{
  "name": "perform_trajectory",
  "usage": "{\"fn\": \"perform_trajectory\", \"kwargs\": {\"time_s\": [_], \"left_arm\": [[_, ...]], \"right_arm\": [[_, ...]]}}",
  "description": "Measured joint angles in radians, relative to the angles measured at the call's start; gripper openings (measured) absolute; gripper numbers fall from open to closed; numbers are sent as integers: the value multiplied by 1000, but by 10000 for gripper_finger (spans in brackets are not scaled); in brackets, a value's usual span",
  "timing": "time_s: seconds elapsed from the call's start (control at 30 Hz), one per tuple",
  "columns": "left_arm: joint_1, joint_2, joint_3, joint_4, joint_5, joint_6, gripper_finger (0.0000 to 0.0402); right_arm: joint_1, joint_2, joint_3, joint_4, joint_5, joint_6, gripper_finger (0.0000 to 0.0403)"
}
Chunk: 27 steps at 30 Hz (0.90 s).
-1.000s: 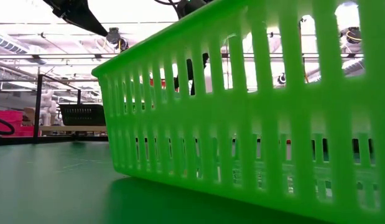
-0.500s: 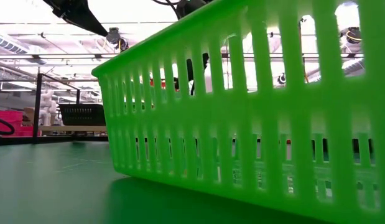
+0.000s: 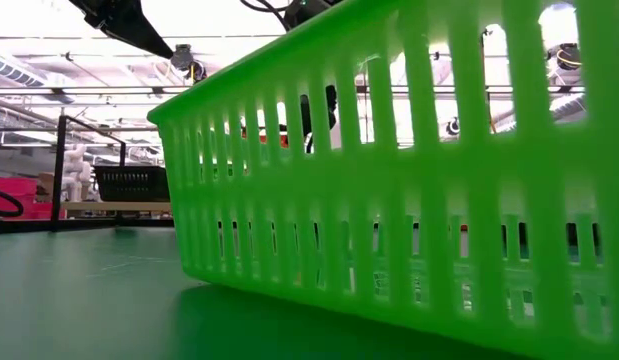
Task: Stack baskets on shelf by color
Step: Stack the orange bin on top of the orange bin on the shelf
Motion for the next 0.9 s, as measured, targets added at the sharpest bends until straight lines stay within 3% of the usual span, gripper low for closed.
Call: {"fn": "perform_trajectory", "kwargs": {"time_s": [0.43,0.9], "left_arm": [[0,0,0,0,0,0,24],[0,0,0,0,9,-1,24]], "right_arm": [[0,0,-1,8,1,-2,79],[6,1,-1,22,2,16,109]]}}
